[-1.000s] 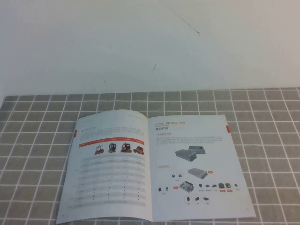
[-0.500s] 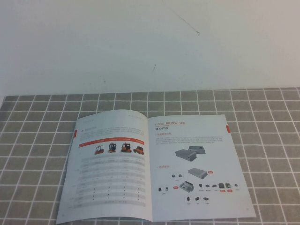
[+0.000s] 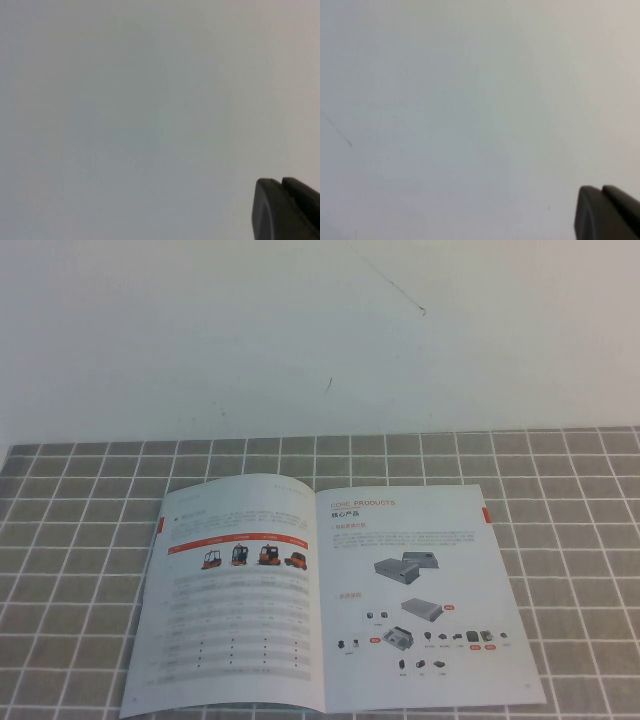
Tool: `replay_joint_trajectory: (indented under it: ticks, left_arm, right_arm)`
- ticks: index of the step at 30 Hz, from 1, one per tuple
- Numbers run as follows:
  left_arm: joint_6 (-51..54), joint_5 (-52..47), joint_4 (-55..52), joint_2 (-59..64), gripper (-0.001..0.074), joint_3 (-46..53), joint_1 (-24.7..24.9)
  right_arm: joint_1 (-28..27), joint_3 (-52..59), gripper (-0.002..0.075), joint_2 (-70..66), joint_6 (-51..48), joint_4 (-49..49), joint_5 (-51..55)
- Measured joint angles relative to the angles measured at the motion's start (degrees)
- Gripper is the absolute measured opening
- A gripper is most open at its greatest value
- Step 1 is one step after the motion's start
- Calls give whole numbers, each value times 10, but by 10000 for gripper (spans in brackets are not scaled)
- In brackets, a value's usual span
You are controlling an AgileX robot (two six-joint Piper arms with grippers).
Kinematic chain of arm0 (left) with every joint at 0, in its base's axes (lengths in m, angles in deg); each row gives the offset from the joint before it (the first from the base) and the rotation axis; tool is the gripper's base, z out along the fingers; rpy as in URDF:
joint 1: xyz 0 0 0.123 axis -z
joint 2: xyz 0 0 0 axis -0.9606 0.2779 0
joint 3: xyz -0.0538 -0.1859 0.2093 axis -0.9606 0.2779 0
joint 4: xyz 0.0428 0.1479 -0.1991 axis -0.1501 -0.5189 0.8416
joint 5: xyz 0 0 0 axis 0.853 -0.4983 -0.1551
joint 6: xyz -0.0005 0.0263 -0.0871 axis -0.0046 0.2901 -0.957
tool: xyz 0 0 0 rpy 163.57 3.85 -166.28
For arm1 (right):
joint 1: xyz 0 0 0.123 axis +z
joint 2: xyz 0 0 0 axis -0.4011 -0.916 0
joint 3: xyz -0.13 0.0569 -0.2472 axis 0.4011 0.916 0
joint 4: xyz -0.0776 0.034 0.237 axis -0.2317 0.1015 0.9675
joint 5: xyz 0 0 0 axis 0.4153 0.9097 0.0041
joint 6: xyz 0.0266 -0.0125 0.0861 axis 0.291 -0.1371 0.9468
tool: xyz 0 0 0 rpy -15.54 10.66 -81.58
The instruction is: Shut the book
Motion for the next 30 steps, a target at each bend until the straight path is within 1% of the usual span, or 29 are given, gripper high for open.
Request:
replay_joint_trajectory:
  ticks: [5,12,17,20,22,26,30]
  left_arm:
    - [0,93,0,0,-4,0,0]
    - [2,117,19,0,-4,0,0]
    - [9,108,39,0,-4,0,0]
    - [15,34,39,0,-4,-20,0]
    - [30,-38,39,0,-4,-61,0]
    - [49,-173,39,3,-4,-157,0]
    - [55,-314,39,54,-4,-250,0]
  right_arm:
    - [0,0,-3,0,0,4,-61]
    - [0,0,-3,0,0,11,-71]
    - [0,0,-3,0,0,17,-71]
    - [0,-1,-3,0,0,17,-62]
    - [0,-13,-3,0,0,17,-28]
    - [0,-82,-3,0,0,17,75]
    - [0,-160,-3,-2,0,17,162]
